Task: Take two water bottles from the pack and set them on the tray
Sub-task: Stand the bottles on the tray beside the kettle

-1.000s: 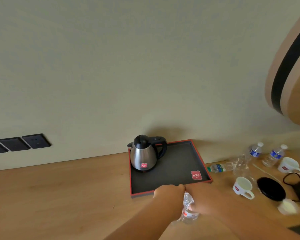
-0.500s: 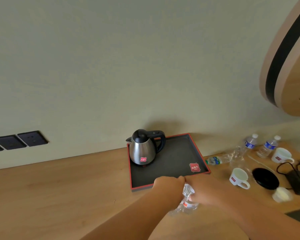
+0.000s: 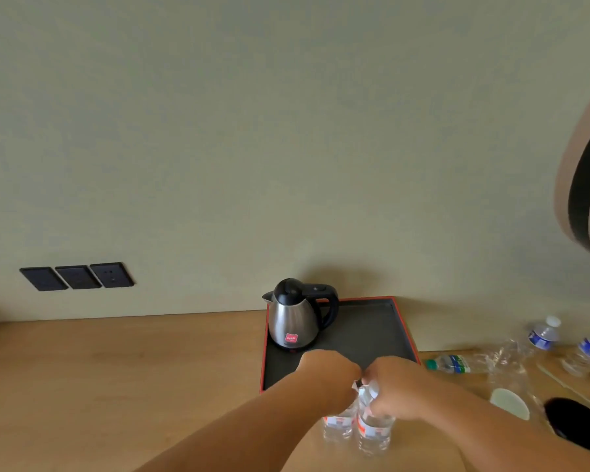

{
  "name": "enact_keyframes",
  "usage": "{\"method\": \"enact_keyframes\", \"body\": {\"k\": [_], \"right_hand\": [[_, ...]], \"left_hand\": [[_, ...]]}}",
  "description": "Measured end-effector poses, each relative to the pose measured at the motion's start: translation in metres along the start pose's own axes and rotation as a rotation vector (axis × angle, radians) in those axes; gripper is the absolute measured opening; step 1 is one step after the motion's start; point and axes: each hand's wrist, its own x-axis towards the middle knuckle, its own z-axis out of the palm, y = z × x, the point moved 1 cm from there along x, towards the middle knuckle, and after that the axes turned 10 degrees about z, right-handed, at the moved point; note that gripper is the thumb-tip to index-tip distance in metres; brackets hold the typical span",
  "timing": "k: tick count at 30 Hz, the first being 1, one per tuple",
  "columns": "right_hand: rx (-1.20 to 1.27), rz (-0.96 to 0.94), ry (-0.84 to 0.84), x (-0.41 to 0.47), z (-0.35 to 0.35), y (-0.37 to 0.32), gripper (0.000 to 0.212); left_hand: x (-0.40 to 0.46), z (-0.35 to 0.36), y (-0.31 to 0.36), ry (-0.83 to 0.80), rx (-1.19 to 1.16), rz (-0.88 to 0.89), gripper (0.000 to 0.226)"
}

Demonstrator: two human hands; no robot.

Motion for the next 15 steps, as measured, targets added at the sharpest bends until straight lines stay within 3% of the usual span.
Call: {"method": "enact_keyframes", "body": {"k": [8,11,15], "right_hand": [[-0.009,-0.062,0.04,0.02,-0.047,0.023,0.01],[0.032,-0.049,0.017,0.033,-0.062,0.033,0.033],[0.054,-0.038,0.018,0.048,-0.08,0.047,0.024]], "left_hand": [[0.037,-0.038,-0.011,-0.004,0.009,-0.044,0.037],[0.054,-0.047,-0.016,0.005,-0.001,-0.039,0.038],[0.079,-0.061,-0.02,0.019,-0.013,-0.026,0.039]]}}
